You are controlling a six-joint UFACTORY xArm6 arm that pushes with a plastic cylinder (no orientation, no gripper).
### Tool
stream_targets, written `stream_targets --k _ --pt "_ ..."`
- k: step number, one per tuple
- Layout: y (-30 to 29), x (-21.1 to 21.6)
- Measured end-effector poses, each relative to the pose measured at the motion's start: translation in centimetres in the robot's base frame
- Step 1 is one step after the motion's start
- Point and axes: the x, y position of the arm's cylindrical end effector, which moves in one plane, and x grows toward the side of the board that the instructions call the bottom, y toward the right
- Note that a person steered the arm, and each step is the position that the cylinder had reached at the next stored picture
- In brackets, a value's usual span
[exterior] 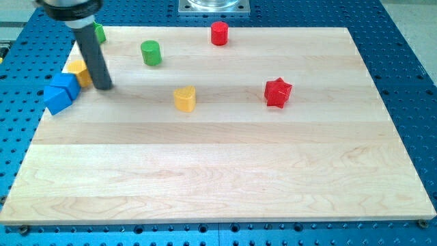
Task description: Slide the cube to the top right corner of the board
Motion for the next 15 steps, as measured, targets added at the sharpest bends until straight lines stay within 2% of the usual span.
stream_targets --k 1,2,3,4,5,7,9,10,11,12,13,14,15 --pt "-0.8 -0.1" --pt "0.1 4.4" --pt "-6.0 14.8" --pt "-8.0 15.2" --pt "-7.9 13.1" --pt "-7.9 4.8" --pt "1.8 3.4" --pt "-4.4 3.0" --pt "-0.8 1.4" --pt "6.8 0.4" --pt "6.0 0.4" --pt "1.2 0.2" --pt "-0.8 -1.4"
